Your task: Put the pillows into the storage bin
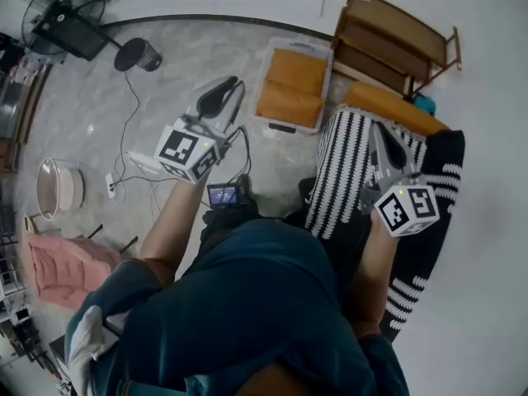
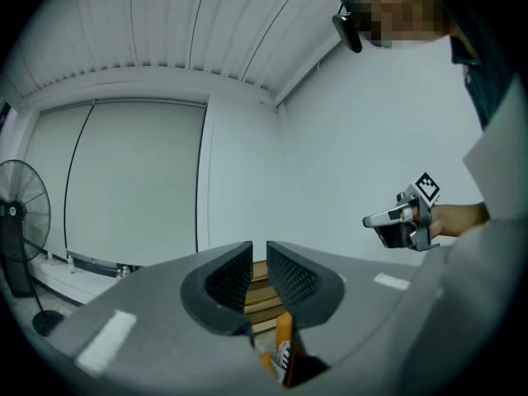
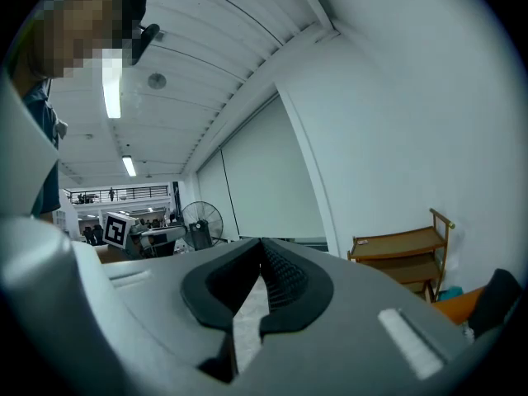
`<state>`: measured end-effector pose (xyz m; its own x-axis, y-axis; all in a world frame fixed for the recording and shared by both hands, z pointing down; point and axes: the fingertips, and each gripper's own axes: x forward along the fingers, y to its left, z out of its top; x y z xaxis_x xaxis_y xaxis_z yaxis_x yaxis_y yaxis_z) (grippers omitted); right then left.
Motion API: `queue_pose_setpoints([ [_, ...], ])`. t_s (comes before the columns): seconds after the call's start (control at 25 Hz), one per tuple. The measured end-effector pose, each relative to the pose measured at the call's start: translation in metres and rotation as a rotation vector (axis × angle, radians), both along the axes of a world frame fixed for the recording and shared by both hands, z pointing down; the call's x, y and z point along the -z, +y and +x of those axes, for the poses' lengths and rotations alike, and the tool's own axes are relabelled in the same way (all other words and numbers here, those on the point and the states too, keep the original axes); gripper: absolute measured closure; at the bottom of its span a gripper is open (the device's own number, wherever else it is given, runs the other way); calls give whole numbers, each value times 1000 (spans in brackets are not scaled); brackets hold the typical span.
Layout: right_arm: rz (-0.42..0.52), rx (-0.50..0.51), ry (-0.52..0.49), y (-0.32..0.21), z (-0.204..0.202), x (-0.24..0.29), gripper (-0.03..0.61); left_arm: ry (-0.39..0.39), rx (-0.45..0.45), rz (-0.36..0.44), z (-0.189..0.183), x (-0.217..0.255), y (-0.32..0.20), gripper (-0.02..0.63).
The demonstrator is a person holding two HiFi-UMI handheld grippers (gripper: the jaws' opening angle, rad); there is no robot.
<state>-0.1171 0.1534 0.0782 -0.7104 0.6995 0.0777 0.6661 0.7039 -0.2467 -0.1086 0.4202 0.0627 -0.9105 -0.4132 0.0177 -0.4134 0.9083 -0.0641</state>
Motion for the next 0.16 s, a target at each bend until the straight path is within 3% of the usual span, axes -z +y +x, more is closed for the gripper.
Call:
queue_pose_setpoints([
  [0.16, 33, -37, 89, 4, 10, -29, 566, 63, -19, 29, 11, -23, 13, 563],
])
